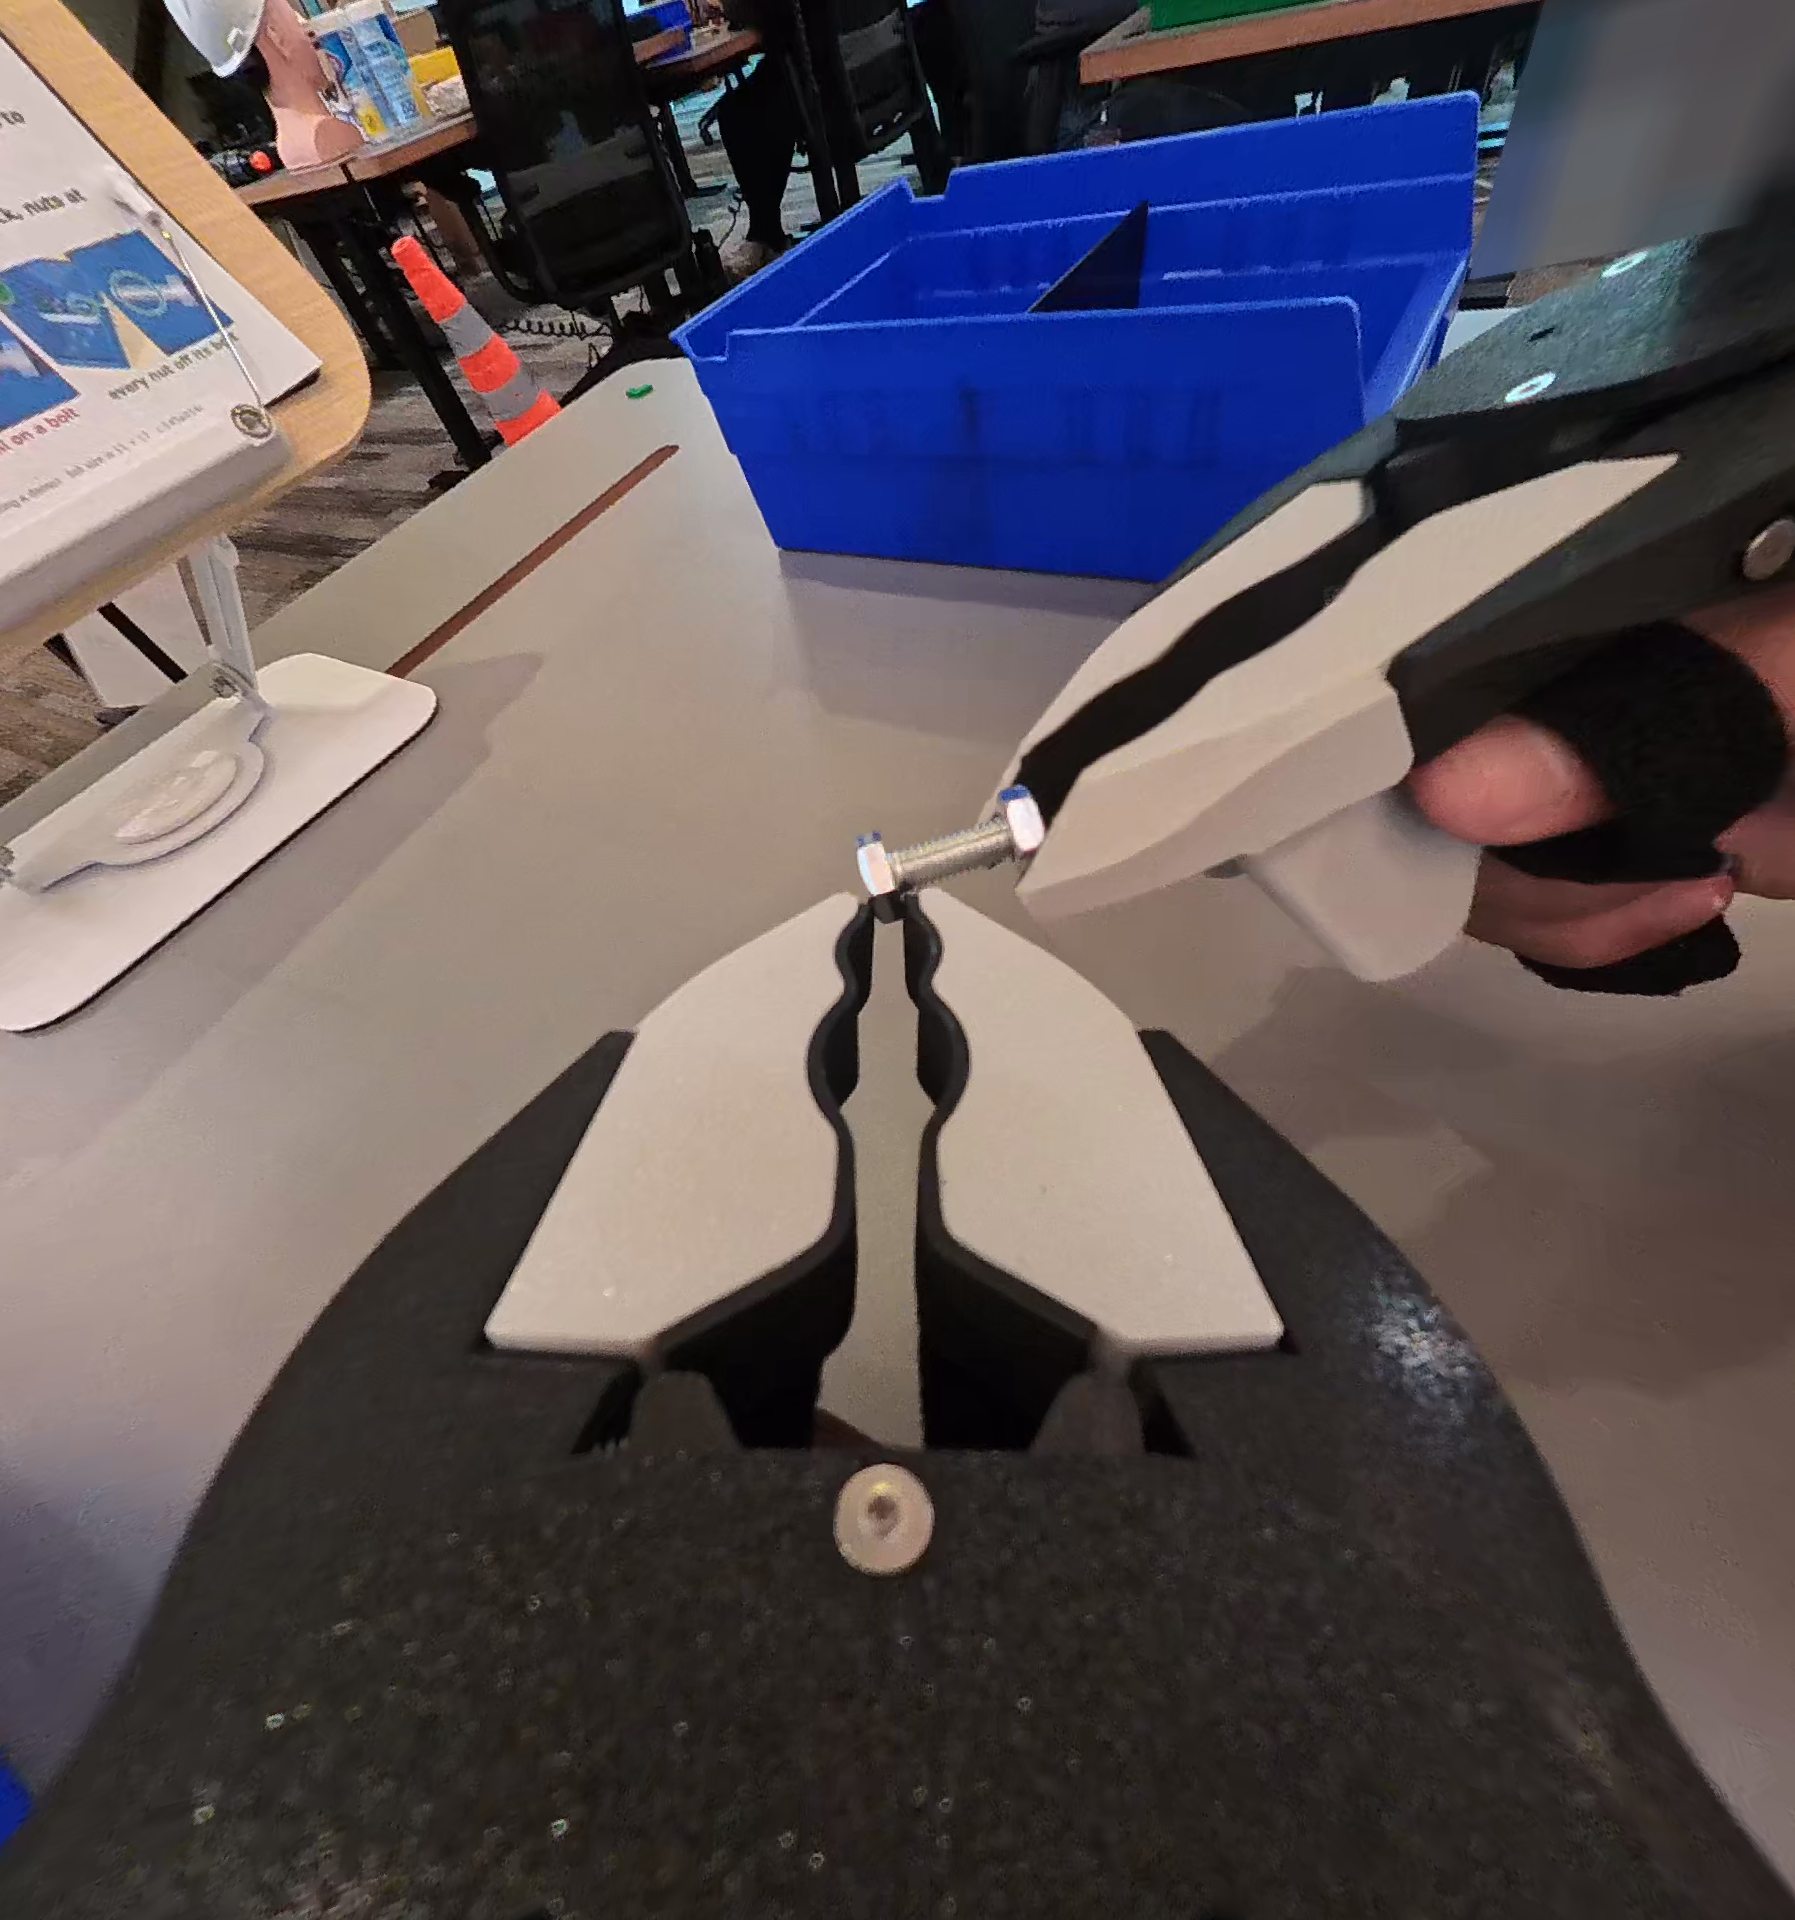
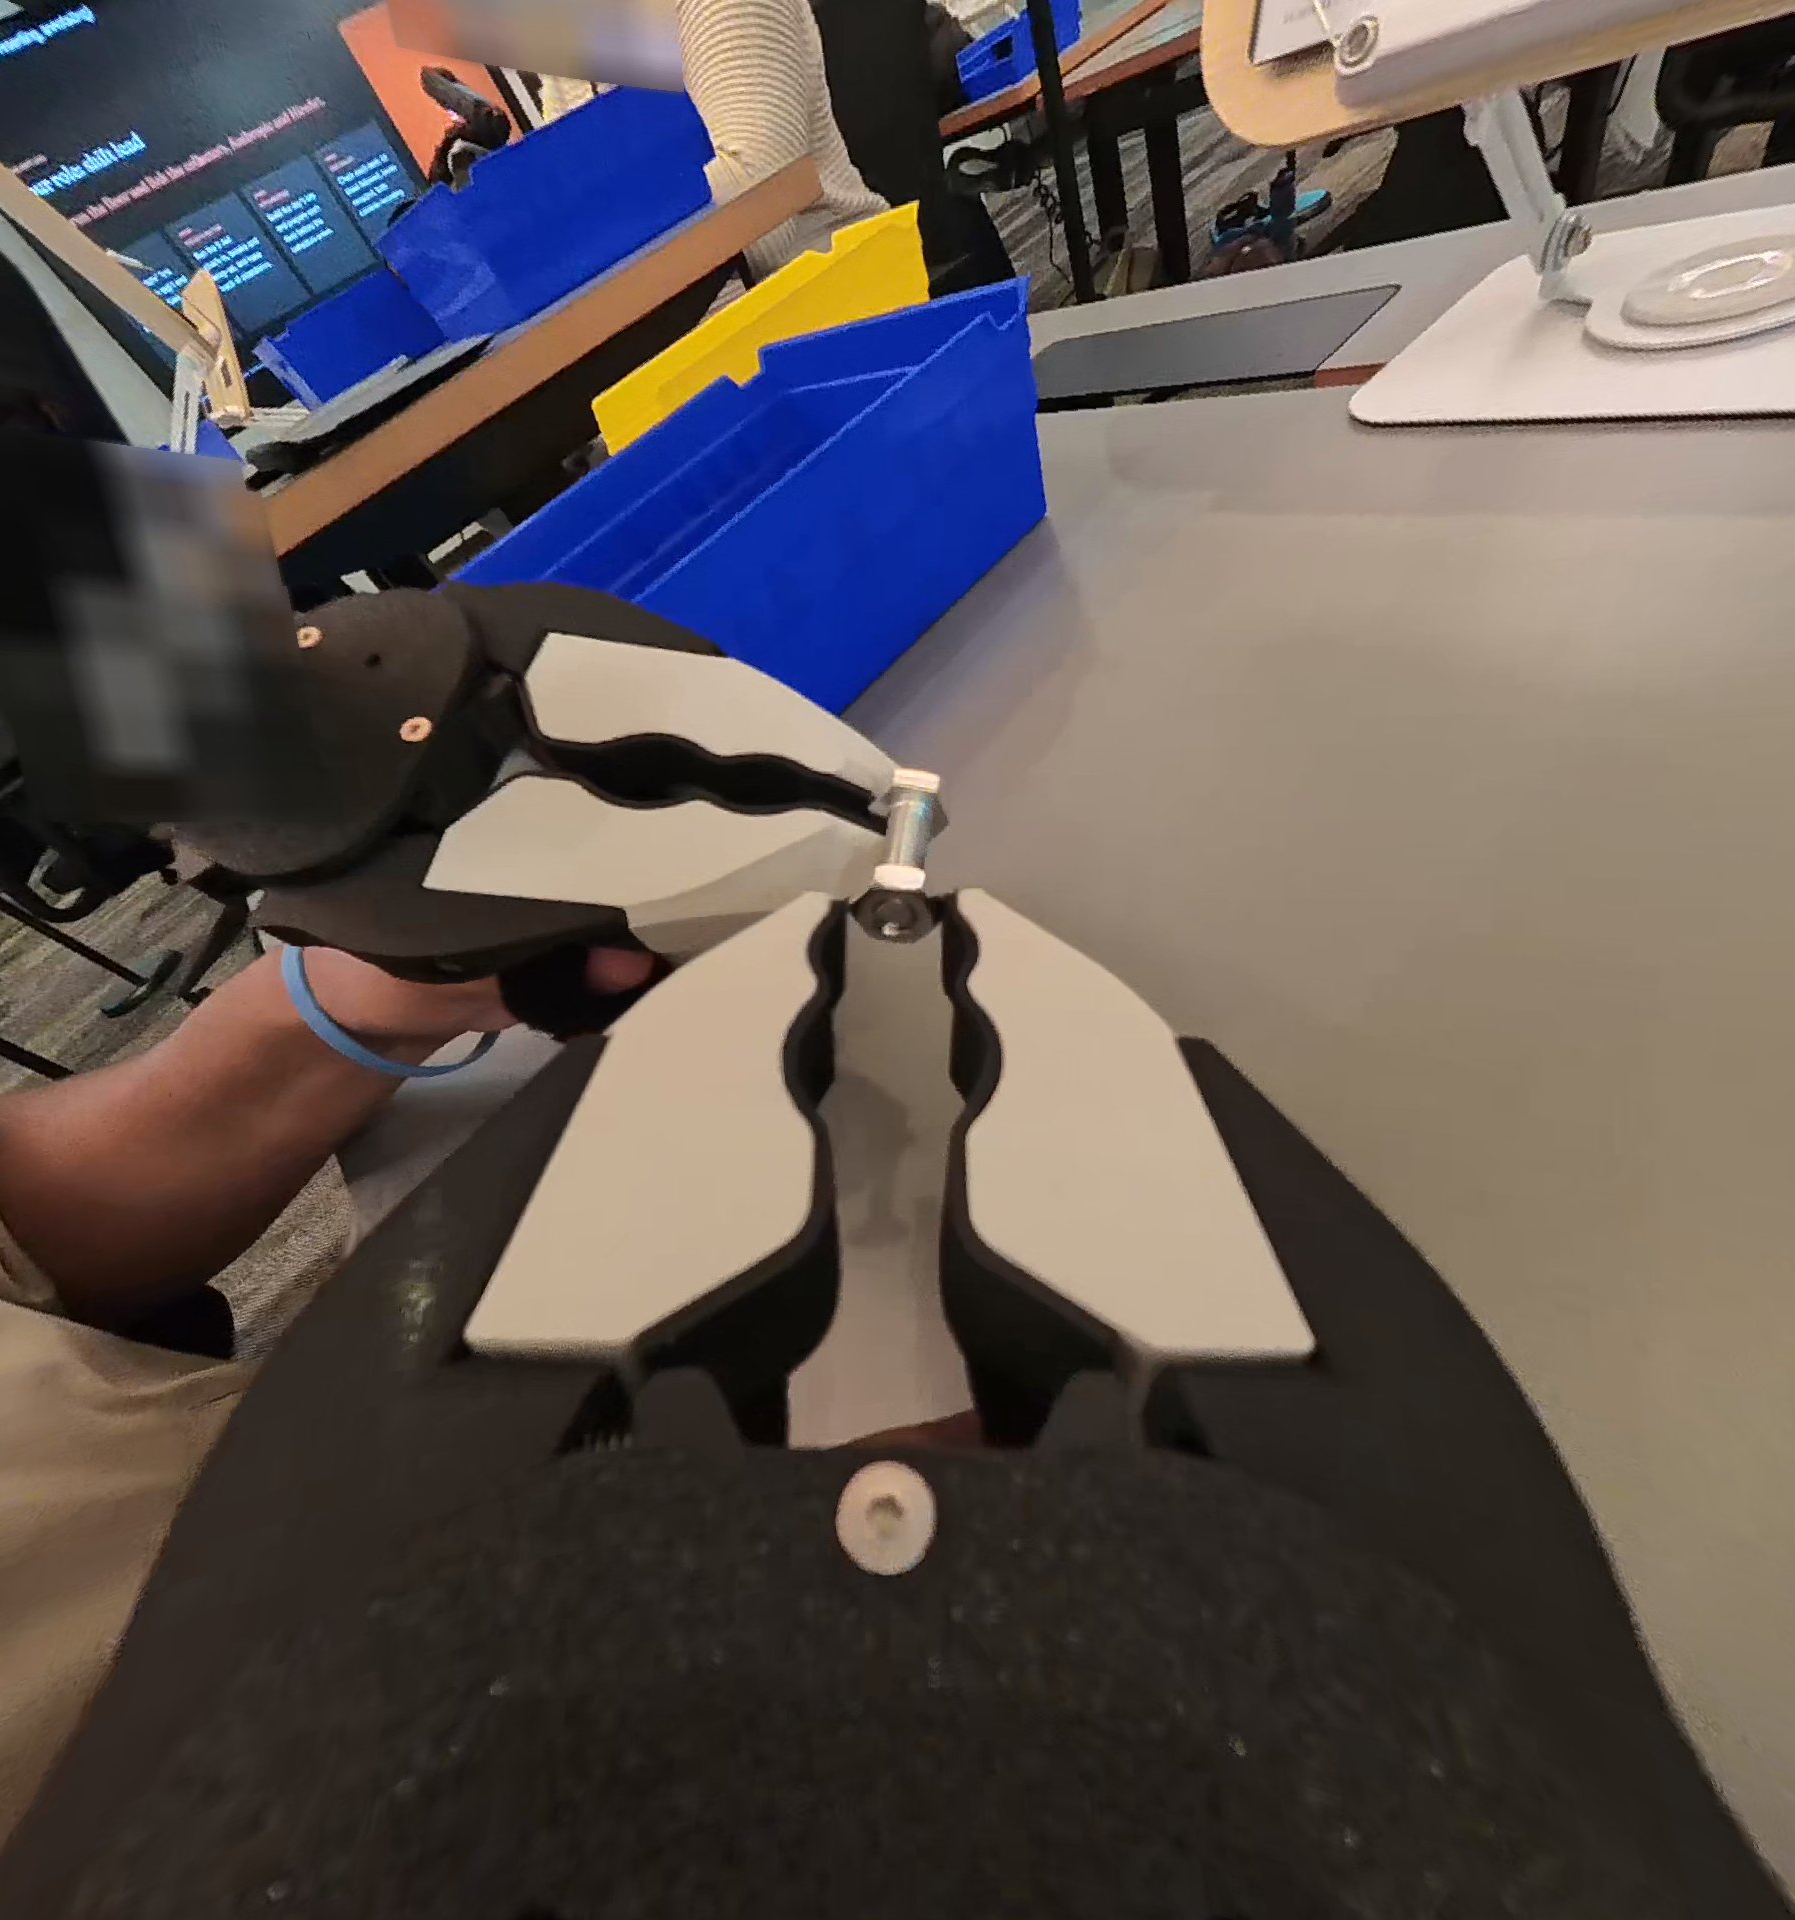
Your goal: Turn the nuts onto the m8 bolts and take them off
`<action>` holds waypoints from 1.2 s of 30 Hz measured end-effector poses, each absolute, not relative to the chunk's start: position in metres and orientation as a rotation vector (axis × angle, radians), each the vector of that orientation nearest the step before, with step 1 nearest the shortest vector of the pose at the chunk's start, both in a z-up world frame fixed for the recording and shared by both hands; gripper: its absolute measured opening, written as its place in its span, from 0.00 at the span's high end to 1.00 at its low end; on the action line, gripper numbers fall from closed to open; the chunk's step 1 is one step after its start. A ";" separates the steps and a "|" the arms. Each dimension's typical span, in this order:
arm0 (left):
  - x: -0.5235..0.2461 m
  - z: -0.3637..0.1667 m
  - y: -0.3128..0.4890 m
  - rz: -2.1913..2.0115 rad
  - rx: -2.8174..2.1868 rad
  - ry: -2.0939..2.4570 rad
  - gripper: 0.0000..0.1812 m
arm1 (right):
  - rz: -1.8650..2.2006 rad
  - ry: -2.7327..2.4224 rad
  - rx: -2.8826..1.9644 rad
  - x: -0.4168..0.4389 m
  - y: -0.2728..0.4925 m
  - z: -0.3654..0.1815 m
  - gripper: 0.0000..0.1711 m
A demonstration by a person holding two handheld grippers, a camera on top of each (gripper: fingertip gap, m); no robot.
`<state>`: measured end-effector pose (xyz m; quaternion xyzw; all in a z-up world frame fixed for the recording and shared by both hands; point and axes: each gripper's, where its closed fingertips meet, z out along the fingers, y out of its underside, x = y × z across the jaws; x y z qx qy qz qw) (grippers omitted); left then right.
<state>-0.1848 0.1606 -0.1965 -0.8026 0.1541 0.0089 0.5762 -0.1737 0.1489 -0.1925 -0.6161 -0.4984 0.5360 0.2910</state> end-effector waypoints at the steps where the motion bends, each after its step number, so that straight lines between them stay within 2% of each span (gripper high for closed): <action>1: -0.185 -0.196 0.161 0.022 -1.879 0.360 0.97 | 1.411 -1.336 -1.633 -0.174 0.149 -0.193 0.91; 4: -0.185 -0.200 0.162 0.014 -1.904 0.363 0.97 | 1.233 -1.437 -1.549 -0.173 0.152 -0.197 0.91; 11: -0.183 -0.211 0.163 -0.200 -2.064 0.329 0.97 | 0.544 -1.754 -1.063 -0.170 0.161 -0.206 0.91; 17: -0.185 -0.214 0.167 -0.331 -2.212 0.285 0.97 | 0.111 -1.775 -0.658 -0.171 0.167 -0.204 0.91; 20: -0.187 -0.213 0.171 -0.269 -2.194 0.310 0.97 | 0.224 -1.770 -0.741 -0.171 0.168 -0.202 0.89; 22: -0.185 -0.207 0.172 -0.273 -2.145 0.311 0.97 | 0.371 -1.750 -0.837 -0.169 0.166 -0.198 0.80; 25: -0.183 -0.193 0.170 -0.237 -2.026 0.320 0.97 | 0.674 -1.693 -1.046 -0.163 0.161 -0.193 0.76; 32: -0.186 -0.170 0.159 -0.200 -1.816 0.272 0.97 | 1.746 -1.252 -1.551 -0.157 0.148 -0.160 0.83; 36: -0.192 -0.167 0.157 -0.153 -1.782 0.229 0.97 | 1.940 -1.129 -1.661 -0.162 0.144 -0.166 0.84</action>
